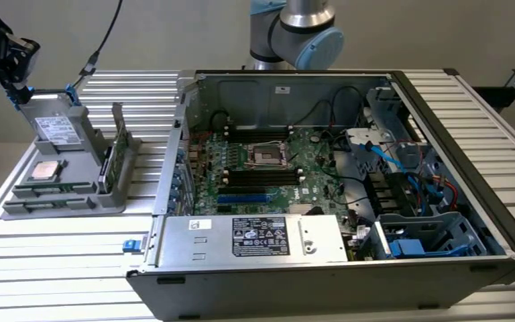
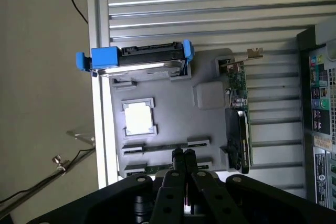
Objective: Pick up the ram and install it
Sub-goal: 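Pick up the ram and move it above insertion slot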
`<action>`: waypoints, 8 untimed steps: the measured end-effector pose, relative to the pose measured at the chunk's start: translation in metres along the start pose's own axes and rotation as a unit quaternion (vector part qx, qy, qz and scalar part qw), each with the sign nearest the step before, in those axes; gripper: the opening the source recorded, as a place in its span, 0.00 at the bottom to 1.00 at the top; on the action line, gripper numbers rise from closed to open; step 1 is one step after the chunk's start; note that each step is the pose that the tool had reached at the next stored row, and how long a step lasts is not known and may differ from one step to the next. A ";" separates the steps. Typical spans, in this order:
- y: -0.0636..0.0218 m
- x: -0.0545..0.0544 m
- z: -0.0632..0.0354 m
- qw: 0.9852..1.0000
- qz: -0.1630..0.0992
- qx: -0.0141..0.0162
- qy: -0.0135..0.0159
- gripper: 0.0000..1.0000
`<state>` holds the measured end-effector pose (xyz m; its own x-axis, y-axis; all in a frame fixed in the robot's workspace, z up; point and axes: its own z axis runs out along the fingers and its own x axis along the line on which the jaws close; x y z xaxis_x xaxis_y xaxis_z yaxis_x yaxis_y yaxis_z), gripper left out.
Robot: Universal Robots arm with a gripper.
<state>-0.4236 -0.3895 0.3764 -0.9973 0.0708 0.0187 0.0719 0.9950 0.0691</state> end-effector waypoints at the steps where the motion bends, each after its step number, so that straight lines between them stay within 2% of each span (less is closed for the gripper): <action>1: 0.0005 0.000 0.0000 1.000 0.000 0.000 0.000 0.10; 3: 0.0033 0.001 0.0006 1.000 -0.004 0.000 0.000 0.10; 8: 0.0034 0.001 0.0015 0.999 -0.048 0.001 0.003 0.10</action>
<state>-0.4243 -0.3860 0.3751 -0.9995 -0.0256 0.0186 -0.0243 0.9973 0.0687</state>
